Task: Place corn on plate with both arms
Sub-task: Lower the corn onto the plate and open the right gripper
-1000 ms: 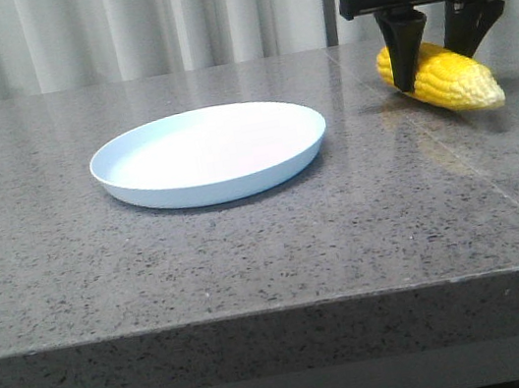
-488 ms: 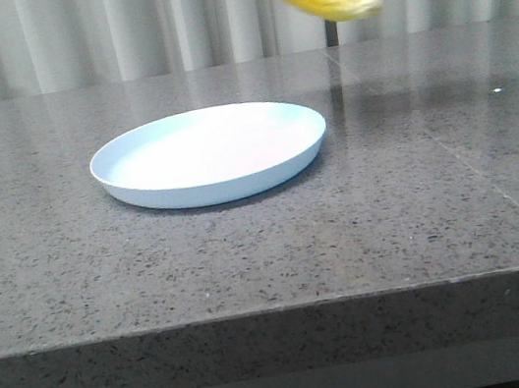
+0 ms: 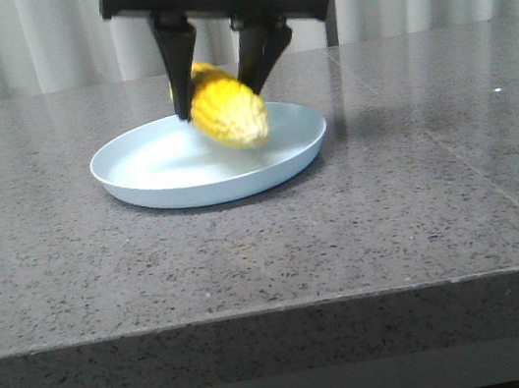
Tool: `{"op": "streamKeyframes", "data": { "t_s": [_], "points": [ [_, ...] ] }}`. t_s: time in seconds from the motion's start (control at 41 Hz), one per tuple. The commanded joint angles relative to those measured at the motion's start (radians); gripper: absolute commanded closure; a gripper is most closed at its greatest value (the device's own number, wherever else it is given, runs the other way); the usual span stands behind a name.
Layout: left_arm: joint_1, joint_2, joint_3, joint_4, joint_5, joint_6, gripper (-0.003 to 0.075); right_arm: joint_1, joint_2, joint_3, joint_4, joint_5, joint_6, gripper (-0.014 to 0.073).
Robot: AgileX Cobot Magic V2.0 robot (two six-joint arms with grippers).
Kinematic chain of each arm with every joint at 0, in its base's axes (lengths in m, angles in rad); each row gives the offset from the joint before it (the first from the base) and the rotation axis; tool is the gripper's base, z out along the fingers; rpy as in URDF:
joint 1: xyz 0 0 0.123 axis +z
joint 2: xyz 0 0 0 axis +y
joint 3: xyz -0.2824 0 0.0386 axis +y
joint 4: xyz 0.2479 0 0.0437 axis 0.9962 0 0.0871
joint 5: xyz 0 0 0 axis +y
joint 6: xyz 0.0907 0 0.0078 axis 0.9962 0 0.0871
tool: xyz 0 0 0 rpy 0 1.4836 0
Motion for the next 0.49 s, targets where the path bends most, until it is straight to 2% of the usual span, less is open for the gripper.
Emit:
{"op": "streamKeyframes", "data": {
  "t_s": [0.0,0.073,0.171,0.463],
  "points": [
    [-0.009,0.006,-0.025,-0.004,-0.071,-0.008,0.0261,-0.003,-0.058,-0.030,0.002,-0.029,0.005,-0.0025],
    [-0.009,0.006,-0.025,-0.004,-0.071,-0.008,0.0261,-0.003,-0.062,-0.030,-0.003,-0.034,0.005,-0.0073],
    [-0.009,0.006,-0.025,-0.004,-0.071,-0.008,0.0261,-0.003,-0.080,-0.030,-0.009,-0.036,-0.009,-0.0062],
    [-0.009,0.006,-0.025,-0.004,-0.071,-0.008,0.0261,-0.003,-0.222,-0.003,-0.034,-0.049,-0.205,-0.0062]
  ]
}}
